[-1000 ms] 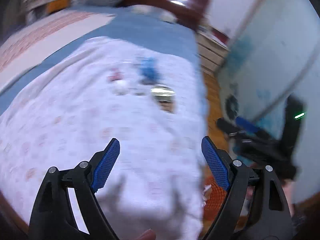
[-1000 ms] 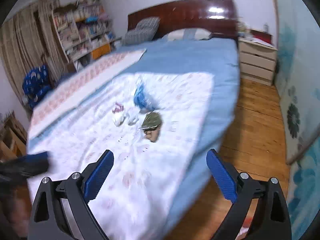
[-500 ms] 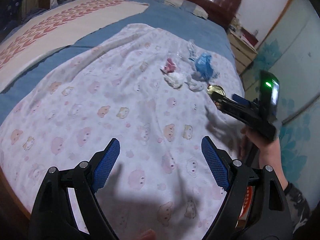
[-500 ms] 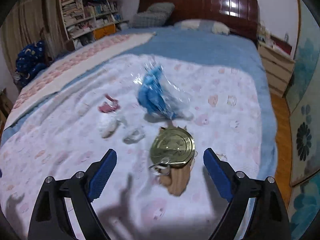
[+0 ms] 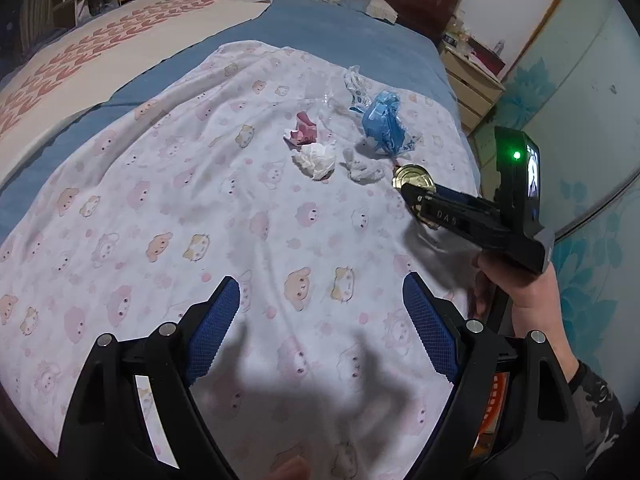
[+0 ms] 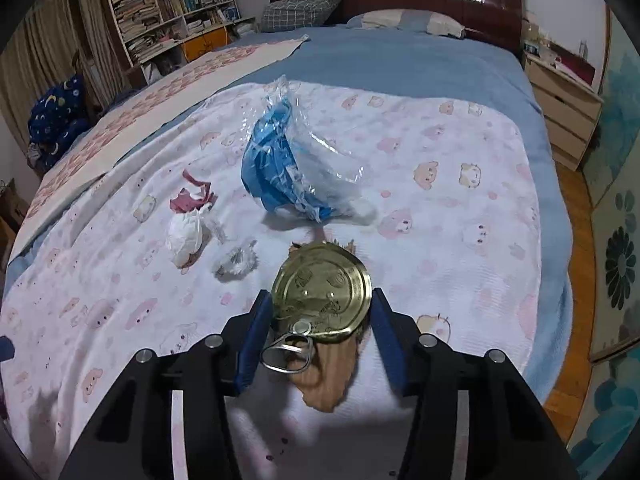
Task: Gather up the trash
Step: 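Grasp the crumpled white tissue with the left tool while the right tool holds the lid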
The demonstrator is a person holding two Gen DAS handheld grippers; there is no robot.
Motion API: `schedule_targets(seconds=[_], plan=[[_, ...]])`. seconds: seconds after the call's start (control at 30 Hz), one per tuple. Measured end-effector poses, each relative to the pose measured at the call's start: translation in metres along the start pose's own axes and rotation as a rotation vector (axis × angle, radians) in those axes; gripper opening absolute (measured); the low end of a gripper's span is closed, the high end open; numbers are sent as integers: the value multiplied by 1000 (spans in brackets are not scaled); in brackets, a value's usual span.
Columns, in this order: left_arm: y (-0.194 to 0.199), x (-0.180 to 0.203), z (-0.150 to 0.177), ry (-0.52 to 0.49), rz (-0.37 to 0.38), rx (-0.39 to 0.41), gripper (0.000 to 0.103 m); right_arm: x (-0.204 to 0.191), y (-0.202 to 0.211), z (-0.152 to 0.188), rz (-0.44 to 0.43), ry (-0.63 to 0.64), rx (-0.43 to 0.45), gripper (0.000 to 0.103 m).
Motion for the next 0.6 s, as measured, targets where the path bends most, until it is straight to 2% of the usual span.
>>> schedule_targets(seconds=[0.07,0.17,0.27,0.33,0.4,0.6], plan=[[-3,4,-1,5,10,-3,83,-2,0,0,23,35,10,52],[-8,9,0,-3,7,-15,83,-10,-1,3,39,83,13,64],[-12,9,4,-2,4,-33,83,-16,-1,5,69,129,11,65],[-13,8,5,5,5,-39,83,-17,-1,5,70,129,14,64],[-15,6,5,12,-1,-42,83,-18,-2,3,71,133,12,54],[-19,4,2,33,10,-52,83,-17,7,-3,1,62,37,51]])
Point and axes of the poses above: each gripper's, at about its wrist camera, not at the fingertips, and y roughly against the way its jaws point, x to its right, z to its underside, the point moved 9 cm from there along -y, roughly the way its jaws point, and after that the axes turned 1 degree about z, right-handed, at the moved point
